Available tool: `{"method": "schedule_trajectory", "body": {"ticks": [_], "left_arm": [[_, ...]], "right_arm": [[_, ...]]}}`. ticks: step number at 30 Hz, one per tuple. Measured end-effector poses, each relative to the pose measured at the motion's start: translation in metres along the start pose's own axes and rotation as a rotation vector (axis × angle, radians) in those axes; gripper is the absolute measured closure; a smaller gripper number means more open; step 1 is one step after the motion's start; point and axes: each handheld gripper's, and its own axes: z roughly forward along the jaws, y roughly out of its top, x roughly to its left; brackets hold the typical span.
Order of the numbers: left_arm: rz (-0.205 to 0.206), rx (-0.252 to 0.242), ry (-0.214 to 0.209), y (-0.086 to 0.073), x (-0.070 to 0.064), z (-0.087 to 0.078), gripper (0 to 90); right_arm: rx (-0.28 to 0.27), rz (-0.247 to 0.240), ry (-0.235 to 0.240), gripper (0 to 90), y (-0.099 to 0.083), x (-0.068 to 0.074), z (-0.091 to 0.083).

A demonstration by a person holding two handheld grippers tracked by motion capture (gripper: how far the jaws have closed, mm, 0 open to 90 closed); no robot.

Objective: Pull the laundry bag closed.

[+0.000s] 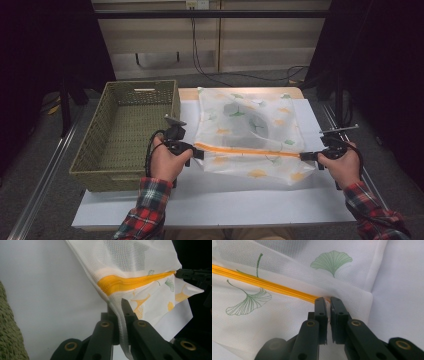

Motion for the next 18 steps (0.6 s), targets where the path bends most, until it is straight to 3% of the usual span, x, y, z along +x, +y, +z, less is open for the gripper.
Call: {"method": "schedule_trajectory", "body": {"ticks": [1, 4, 10, 18], "left_arm": [[0.011, 0.001, 0.011, 0.0003, 0.0010, -0.0004, 89.9], [-0.007, -0.002, 0.004, 0.0002, 0.0008, -0.0010, 89.9], [0.010, -0.004, 0.010, 0.0010, 0.0020, -0.0019, 89.9], [0.011, -0.003, 0.007, 0.0011, 0.0018, -0.0019, 89.9]], "right_arm": [[0.002, -0.002, -0.002, 85.0, 0.0000, -0.0001, -0.0002], [0.002, -0.011, -0.035, 85.0, -0.0006, -0.0022, -0.0020], [-0.005, 0.013, -0.032, 85.0, -0.0032, -0.0081, -0.0054], [-0.010, 0.009, -0.035, 85.0, -0.0041, -0.0088, -0.0068]]}}
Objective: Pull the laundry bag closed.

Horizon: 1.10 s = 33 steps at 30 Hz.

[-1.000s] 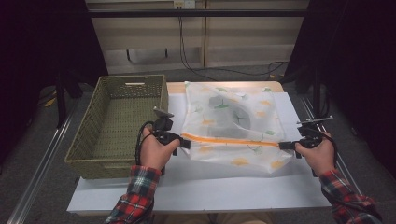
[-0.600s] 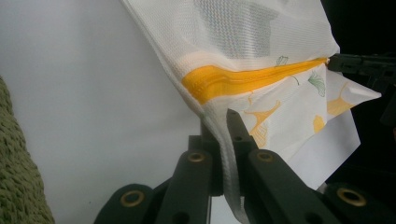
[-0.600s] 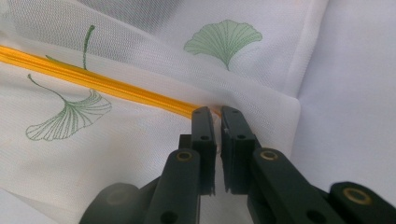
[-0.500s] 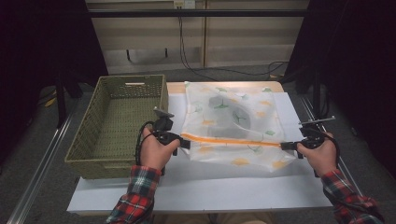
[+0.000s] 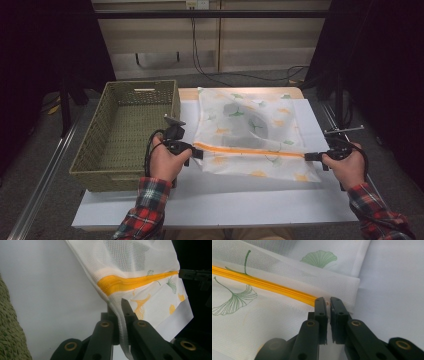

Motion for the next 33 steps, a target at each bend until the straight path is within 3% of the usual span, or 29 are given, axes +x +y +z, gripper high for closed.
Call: {"method": "schedule_trajectory", "body": {"ticks": [22, 33], "left_arm": [[-0.010, 0.004, -0.011, 0.000, -0.002, 0.000, 89.8], [0.016, 0.016, -0.008, 0.001, -0.007, 0.005, 89.8]], "right_arm": [[-0.008, 0.016, -0.001, 85.0, -0.004, -0.010, -0.008], [-0.007, 0.019, -0.025, 84.9, -0.007, -0.010, -0.012]]}}
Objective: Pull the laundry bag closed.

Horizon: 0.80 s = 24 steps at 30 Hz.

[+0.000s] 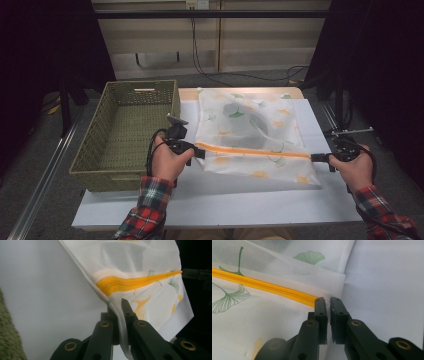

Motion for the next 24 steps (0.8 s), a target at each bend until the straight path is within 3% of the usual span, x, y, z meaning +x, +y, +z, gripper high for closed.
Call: {"method": "schedule_trajectory", "body": {"ticks": [1, 7, 14, 19, 24], "left_arm": [[0.014, 0.004, 0.012, 0.000, 0.000, 0.001, 89.8], [0.017, 0.015, -0.002, -0.001, -0.002, 0.003, 89.6], [0.031, 0.035, 0.026, -0.004, -0.005, 0.012, 89.3], [0.033, 0.029, 0.022, -0.004, -0.006, 0.013, 89.1], [0.034, 0.028, 0.023, -0.004, -0.005, 0.012, 88.5]], "right_arm": [[0.004, 0.003, 0.002, 84.9, 0.000, 0.000, 0.000], [0.002, -0.008, 0.011, 84.8, 0.001, 0.003, 0.000], [0.001, -0.029, 0.026, 84.6, 0.001, 0.005, 0.000], [0.007, -0.038, 0.025, 83.8, 0.001, 0.009, 0.002], [-0.010, -0.049, 0.033, 73.6, 0.003, 0.014, 0.004]]}}
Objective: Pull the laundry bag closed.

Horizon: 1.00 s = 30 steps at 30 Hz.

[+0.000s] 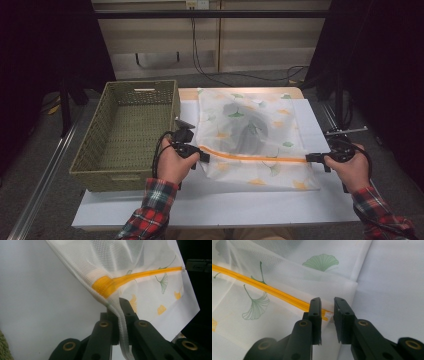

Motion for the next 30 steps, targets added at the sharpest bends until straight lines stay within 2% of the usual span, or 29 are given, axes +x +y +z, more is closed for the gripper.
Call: {"method": "schedule_trajectory", "body": {"ticks": [1, 4, 8, 10, 13, 16, 18, 19, 22, 25, 26, 27, 30], "left_arm": [[-0.009, -0.008, -0.005, 0.000, -0.001, 0.000, 88.3], [-0.001, -0.008, -0.002, 0.000, 0.000, -0.001, 87.1], [0.008, -0.018, 0.003, 0.001, 0.001, -0.003, 83.8], [0.008, -0.019, 0.013, 0.001, 0.000, -0.004, 81.8], [0.010, -0.024, 0.007, 0.001, 0.000, -0.003, 78.5], [0.030, -0.029, 0.014, 0.002, 0.001, -0.005, 74.2], [0.050, -0.040, 0.017, 0.003, 0.001, -0.006, 68.0], [0.039, -0.050, 0.007, 0.003, 0.001, -0.005, 65.9], [0.063, -0.055, 0.016, 0.004, -0.001, -0.004, 59.1], [0.059, -0.070, 0.010, 0.004, -0.002, -0.002, 52.0], [0.078, -0.069, 0.020, 0.004, -0.002, -0.002, 49.5], [0.068, -0.079, 0.013, 0.004, -0.003, -0.001, 47.3], [0.106, -0.083, 0.018, 0.005, -0.004, -0.001, 39.7]], "right_arm": [[-0.002, 0.005, -0.003, 71.0, 0.000, 0.001, 0.000], [-0.005, -0.007, 0.004, 67.5, 0.001, 0.005, 0.002], [-0.029, -0.030, 0.006, 58.5, 0.003, 0.007, 0.004], [-0.048, -0.023, 0.005, 52.8, 0.004, 0.008, 0.005], [-0.057, -0.044, -0.001, 46.0, 0.005, 0.008, 0.007], [-0.074, -0.049, -0.011, 40.0, 0.005, 0.010, 0.008], [-0.082, -0.064, -0.007, 37.1, 0.006, 0.010, 0.009], [-0.087, -0.068, -0.009, 35.3, 0.006, 0.010, 0.009], [-0.100, -0.074, -0.009, 30.2, 0.006, 0.012, 0.010], [-0.103, -0.091, -0.003, 29.6, 0.006, 0.012, 0.011], [-0.100, -0.092, -0.003, 29.5, 0.006, 0.012, 0.011], [-0.101, -0.094, 0.003, 29.2, 0.006, 0.012, 0.011], [-0.103, -0.100, -0.001, 28.0, 0.005, 0.012, 0.012]]}}
